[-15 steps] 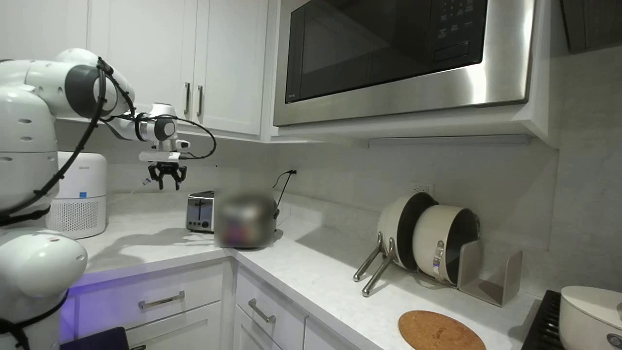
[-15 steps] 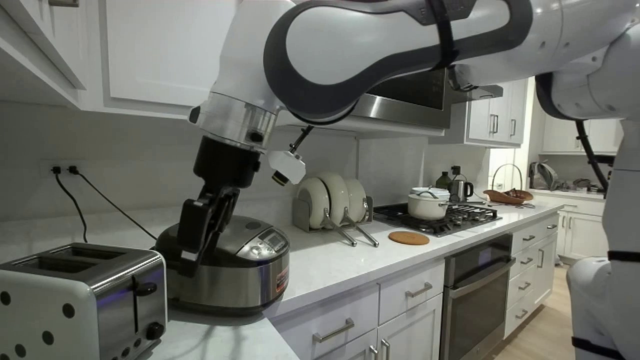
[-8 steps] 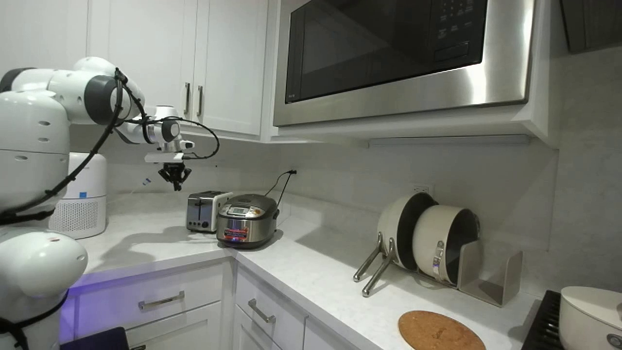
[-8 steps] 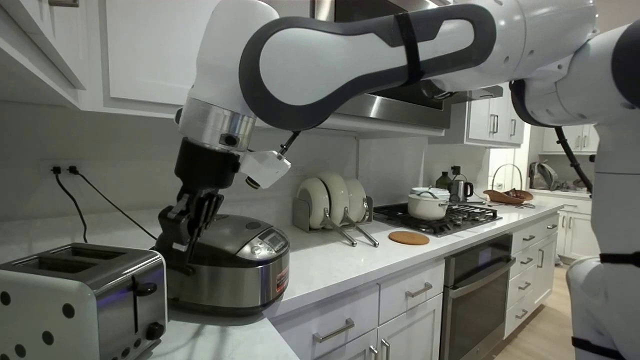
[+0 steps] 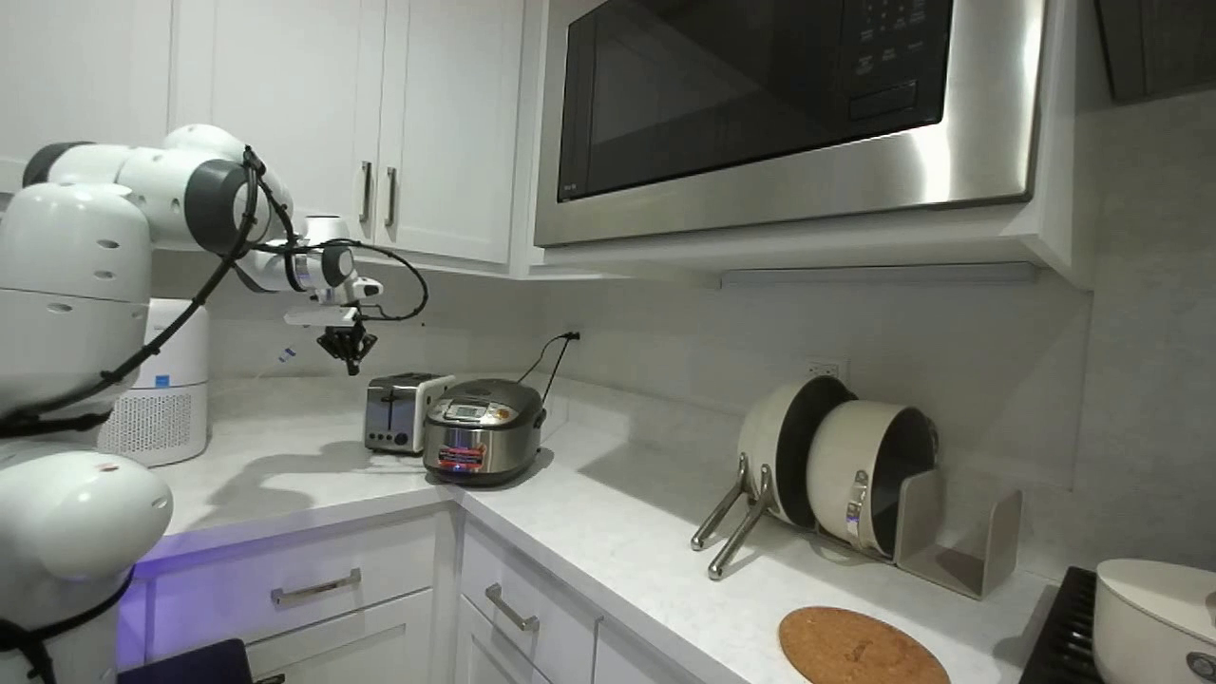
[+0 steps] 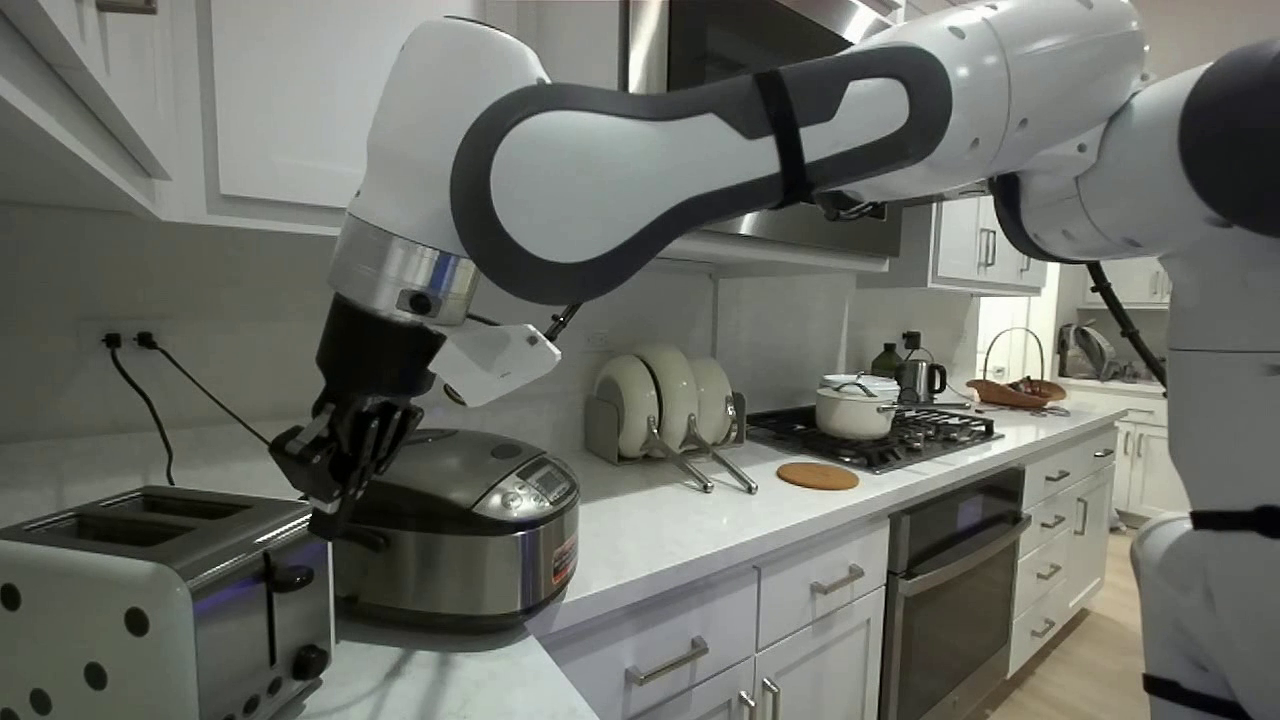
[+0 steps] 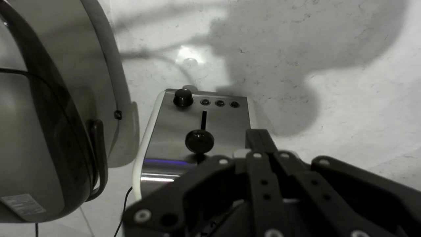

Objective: Push the lever on the toaster downwards

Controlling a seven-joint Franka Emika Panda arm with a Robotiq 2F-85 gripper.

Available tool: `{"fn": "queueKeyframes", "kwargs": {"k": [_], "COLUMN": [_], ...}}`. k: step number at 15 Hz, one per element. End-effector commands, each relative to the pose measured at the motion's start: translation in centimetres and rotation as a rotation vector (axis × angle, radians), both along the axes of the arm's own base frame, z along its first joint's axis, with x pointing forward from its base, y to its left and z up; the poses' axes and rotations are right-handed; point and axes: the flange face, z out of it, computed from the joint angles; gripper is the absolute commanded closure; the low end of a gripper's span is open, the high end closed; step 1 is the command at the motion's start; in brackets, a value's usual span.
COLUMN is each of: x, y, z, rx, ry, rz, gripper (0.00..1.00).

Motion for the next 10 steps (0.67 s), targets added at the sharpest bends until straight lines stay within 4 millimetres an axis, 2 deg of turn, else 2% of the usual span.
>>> {"fn": "queueKeyframes", "kwargs": {"k": [1, 10], "x": [0.6, 2.7], "y": [1.1, 1.6], "z": [-0.7, -2.5], "rx": [0.013, -0.003], "ry": [-0.038, -0.076], "rz": [-0.037, -0.042], "gripper": [1.0, 1.0]}}
